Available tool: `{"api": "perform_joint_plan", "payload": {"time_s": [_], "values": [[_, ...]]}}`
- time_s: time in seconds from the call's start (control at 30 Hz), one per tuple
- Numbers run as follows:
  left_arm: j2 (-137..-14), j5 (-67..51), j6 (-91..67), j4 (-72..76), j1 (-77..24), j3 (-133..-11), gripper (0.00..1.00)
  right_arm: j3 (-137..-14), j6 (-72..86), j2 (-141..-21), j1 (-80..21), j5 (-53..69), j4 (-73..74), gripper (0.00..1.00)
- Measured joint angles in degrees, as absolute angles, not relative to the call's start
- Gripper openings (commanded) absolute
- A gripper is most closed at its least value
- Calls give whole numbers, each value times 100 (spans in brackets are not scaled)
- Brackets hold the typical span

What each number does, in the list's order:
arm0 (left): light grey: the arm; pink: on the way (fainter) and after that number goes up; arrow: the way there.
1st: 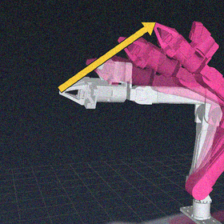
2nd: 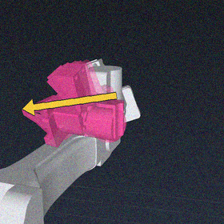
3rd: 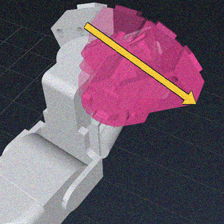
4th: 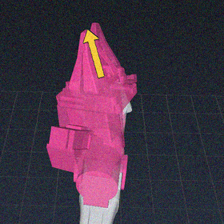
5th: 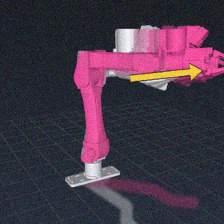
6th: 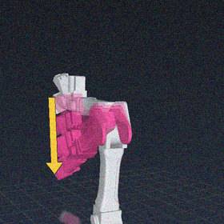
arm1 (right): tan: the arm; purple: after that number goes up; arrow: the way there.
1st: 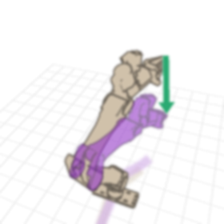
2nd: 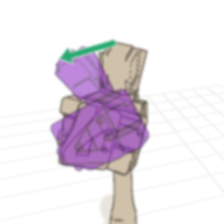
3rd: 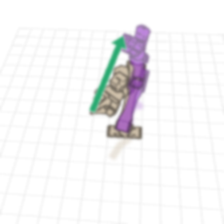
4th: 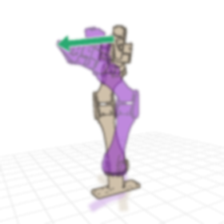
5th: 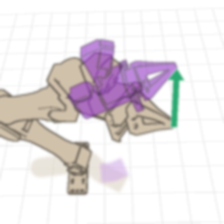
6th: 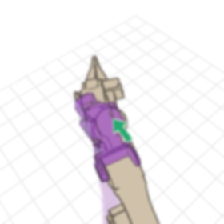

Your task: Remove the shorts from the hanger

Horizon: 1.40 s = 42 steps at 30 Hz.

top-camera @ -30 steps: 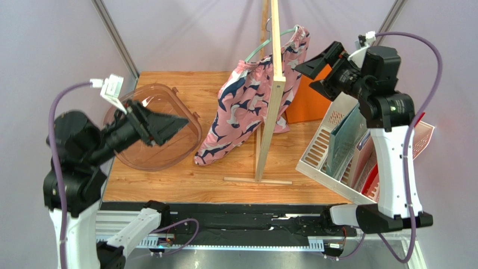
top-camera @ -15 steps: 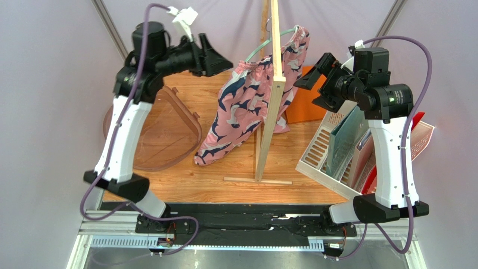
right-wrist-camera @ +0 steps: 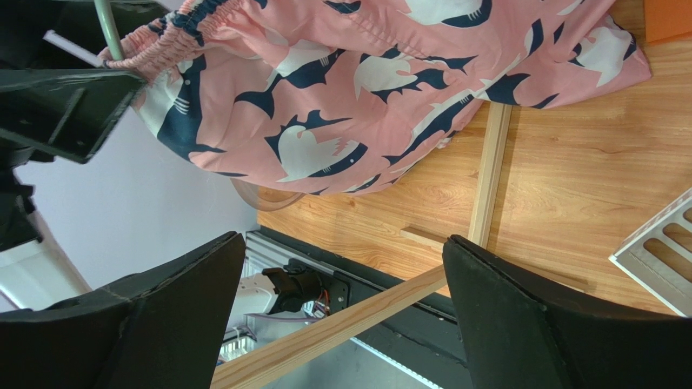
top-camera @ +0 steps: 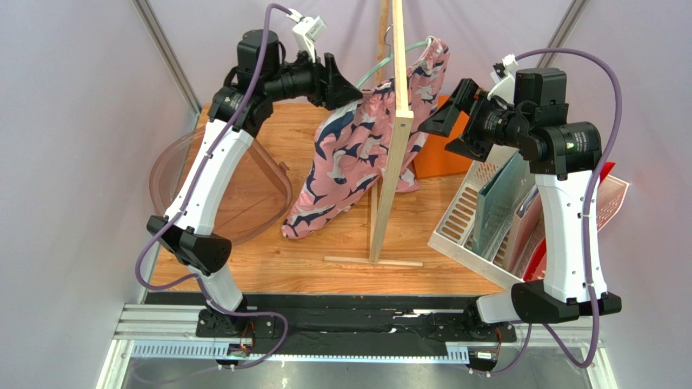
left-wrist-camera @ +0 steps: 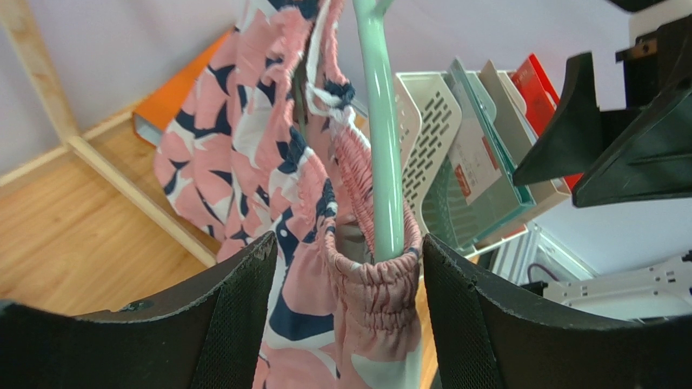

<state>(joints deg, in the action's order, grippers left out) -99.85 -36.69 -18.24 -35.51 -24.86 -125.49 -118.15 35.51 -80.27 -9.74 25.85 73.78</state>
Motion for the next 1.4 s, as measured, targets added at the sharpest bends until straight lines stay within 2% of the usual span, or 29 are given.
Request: {"api": "perform_joint_plan", "payload": {"time_s": [0.1, 0.2, 0.23, 0.3, 0.33, 0.37, 0.47, 0.77, 1.0, 1.4], "values": [[-9865, -3857, -1909, -3146, -2567, -11983, 73, -11817, 3500, -8025, -974, 2665, 7341, 99], [-9850, -3892, -1946, -3017, -2637, -11767, 62, -11817, 3463, -8025, -974, 2720, 7330, 99], [-9859, -3894, -1955, -3006, -2655, -11767, 50, -11817, 3461, -8025, -974, 2735, 7312, 99], [-9859, -3896, -1994, -2978, -2661, -11786, 32, -11817, 3459, -8025, -974, 2762, 7279, 99], [-9870, -3900, -2003, -2969, -2665, -11817, 14, -11817, 3461, -8025, -974, 2766, 7253, 99], [-9896, -3894, -2003, -2954, -2665, -11876, 8, -11817, 3459, -8025, -974, 2766, 7227, 99], [-10025, -3879, -2058, -2967, -2665, -12101, 1, -11817, 3459, -8025, -974, 2766, 7192, 99], [-10291, -4176, -2685, -3033, -2576, -12584, 0, -11854, 3424, -8025, -974, 2759, 7050, 99], [-10300, -4875, -4768, -1747, -2355, -12189, 0, -11858, 3420, -8025, -974, 2753, 6952, 99], [-10613, -5251, -8250, 642, -2189, -11883, 0, -11856, 3424, -7907, -974, 2689, 6943, 99]]}}
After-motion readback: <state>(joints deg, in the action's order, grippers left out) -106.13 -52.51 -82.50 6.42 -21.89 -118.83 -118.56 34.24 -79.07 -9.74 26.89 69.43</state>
